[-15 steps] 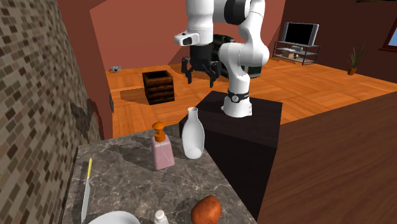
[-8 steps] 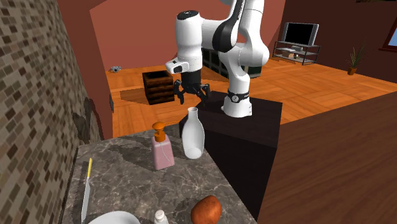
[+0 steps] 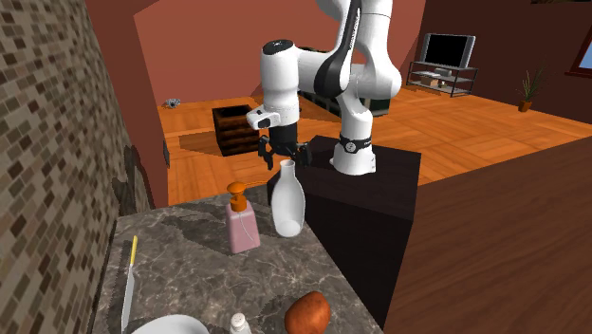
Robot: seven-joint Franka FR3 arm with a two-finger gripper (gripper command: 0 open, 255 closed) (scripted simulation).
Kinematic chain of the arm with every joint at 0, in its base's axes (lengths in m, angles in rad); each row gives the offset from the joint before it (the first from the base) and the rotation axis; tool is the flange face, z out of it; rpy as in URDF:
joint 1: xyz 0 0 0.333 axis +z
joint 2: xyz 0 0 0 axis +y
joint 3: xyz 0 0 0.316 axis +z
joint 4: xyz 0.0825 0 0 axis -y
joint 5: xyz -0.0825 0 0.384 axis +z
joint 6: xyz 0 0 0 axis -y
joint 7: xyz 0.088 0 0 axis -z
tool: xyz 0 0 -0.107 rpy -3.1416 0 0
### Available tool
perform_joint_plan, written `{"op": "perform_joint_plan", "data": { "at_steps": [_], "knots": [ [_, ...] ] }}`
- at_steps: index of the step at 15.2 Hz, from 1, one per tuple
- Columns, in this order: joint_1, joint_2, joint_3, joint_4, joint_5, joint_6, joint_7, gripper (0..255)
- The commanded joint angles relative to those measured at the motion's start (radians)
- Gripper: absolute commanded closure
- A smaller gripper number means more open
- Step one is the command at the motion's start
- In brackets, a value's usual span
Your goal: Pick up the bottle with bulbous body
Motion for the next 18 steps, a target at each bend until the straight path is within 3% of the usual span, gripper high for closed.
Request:
{"op": "perform_joint_plan", "data": {
  "at_steps": [1, 2, 3, 12, 18],
  "knots": [
    [0.002, 0.017, 0.0, -0.007, 0.002, 0.025, 0.001, 0],
    [0.002, 0.017, 0.0, -0.007, 0.002, 0.025, 0.001, 0],
    [0.002, 0.016, 0.0, -0.008, 0.002, 0.024, 0.002, 255],
    [0.002, 0.017, 0.0, -0.007, 0.002, 0.025, 0.001, 255],
    [-0.002, -0.062, 0.009, 0.018, -0.004, -0.08, 0.005, 255]
  ]
}}
